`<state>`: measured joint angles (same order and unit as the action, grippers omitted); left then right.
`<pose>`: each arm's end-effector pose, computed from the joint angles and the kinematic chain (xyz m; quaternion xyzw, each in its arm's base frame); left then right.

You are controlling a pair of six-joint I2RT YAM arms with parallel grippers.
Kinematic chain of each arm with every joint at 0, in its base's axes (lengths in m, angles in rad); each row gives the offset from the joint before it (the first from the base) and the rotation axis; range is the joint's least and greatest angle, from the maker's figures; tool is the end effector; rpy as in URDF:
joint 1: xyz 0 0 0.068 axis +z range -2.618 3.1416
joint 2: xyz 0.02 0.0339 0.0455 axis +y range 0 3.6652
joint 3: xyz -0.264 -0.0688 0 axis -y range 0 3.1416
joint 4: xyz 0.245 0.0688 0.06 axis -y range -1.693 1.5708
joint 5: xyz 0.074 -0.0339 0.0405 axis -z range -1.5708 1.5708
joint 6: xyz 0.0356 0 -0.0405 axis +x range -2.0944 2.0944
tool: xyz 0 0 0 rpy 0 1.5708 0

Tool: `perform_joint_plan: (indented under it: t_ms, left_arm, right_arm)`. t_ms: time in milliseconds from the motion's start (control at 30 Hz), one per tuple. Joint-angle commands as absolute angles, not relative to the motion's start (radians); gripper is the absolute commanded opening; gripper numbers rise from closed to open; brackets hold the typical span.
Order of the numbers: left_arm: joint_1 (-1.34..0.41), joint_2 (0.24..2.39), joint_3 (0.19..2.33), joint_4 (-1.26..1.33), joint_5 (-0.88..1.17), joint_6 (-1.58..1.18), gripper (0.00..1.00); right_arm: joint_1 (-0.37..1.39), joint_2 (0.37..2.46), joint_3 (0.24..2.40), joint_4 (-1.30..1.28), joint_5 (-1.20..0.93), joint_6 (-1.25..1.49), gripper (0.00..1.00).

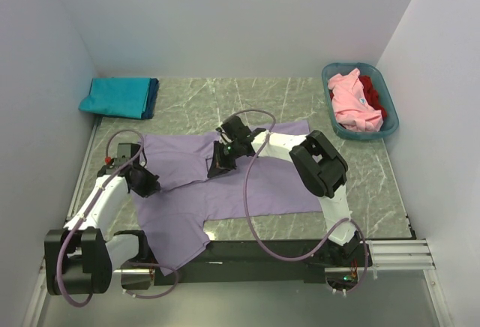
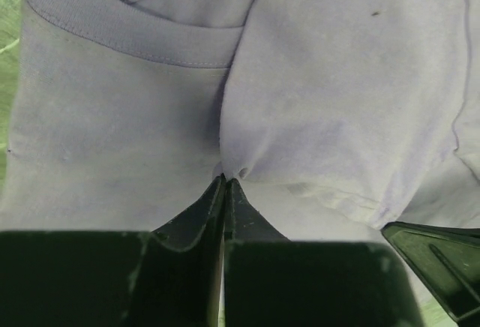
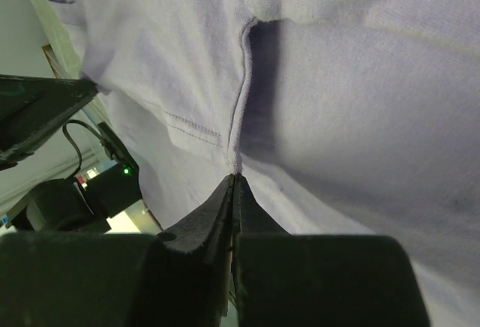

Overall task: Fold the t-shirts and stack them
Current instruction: Fold the tshirt

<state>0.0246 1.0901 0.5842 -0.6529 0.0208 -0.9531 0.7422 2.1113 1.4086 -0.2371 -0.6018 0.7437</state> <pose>0.1852 0.0038 0.1809 -0.4578 0.8652 -0.1007 0.1783 0.3125 0.3140 0.1439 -0.0913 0.9080 0.4080 0.0277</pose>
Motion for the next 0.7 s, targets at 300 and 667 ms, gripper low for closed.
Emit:
perform_joint_plan:
  t_ms: [300,667]
  left_arm:
    - [0.041,1.088,0.670,-0.712,0.003,-0.907,0.07]
    - [0.054,1.106,0.650,-0.721,0.038,-0.885,0.15]
  right_arm:
    - [0.738,2.043,1.503,-0.331,-0.620,0.684,0.04]
    - [0.729,2.051,1.488,-0.360,-0.637,0.664,0.06]
